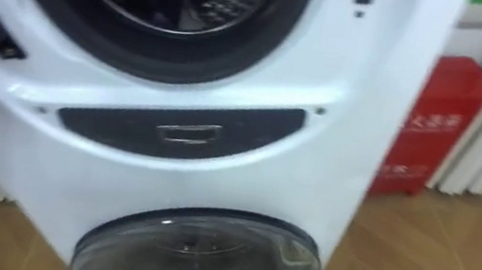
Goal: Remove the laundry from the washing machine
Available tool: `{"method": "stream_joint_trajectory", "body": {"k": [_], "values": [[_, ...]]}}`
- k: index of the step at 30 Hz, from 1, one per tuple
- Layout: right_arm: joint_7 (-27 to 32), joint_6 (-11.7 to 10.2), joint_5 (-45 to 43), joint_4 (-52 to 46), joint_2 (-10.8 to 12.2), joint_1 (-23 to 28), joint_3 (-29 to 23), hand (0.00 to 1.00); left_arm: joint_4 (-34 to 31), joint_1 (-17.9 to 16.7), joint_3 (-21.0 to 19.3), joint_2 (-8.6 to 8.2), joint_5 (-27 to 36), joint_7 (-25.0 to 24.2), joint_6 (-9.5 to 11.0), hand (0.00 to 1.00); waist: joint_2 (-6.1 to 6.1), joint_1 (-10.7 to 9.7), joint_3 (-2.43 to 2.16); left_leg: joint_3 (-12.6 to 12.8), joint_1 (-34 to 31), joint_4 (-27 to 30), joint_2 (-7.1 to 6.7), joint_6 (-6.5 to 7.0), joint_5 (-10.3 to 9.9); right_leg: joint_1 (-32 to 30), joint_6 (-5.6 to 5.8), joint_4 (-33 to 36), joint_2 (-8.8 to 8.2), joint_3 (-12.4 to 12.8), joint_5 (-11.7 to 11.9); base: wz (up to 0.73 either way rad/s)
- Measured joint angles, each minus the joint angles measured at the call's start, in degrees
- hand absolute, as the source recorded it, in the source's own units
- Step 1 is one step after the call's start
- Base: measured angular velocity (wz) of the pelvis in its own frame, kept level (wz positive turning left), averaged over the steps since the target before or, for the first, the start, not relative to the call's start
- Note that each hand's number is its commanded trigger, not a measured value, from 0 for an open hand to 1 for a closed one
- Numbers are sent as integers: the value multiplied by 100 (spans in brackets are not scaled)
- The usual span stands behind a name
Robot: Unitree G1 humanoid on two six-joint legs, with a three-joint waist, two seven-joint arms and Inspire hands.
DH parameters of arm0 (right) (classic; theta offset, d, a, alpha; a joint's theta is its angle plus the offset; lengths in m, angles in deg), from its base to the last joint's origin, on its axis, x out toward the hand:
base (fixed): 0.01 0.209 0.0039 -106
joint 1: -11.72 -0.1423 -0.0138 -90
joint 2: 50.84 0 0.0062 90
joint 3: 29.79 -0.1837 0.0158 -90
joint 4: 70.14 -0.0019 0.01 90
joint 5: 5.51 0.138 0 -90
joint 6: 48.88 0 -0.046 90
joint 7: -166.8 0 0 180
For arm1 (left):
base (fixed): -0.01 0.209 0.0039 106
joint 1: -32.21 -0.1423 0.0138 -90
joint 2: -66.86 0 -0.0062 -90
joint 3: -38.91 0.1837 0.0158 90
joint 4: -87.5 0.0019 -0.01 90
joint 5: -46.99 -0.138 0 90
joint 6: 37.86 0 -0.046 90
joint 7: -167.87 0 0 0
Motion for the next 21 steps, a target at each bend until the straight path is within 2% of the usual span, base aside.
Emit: {"method": "stream_joint_trajectory", "body": {"k": [5,8,18,21], "values": [[3,-9,38,133,18,84,-20,0,2,-63,-216,-118,-41,29,-2,0,13,47,14,-251,8,120,-81,21,-12,115,38,-2,-5,36,-1,26],[1,-3,133,326,36,26,-18,0,68,-110,-225,-146,-174,26,-3,0,42,76,34,-250,75,140,-83,43,-30,182,46,-1,-7,74,3,2],[-2,-5,296,316,67,114,-65,0,95,-206,-288,-189,-886,-104,-90,0,59,50,13,-207,191,113,-91,81,-53,292,53,-5,-23,91,5,-1],[-3,-5,299,316,68,127,-68,0,102,-222,-295,-189,-1046,-142,-182,0,60,53,19,-176,233,132,-90,99,-65,326,56,-12,-16,239,4,-6]]}}
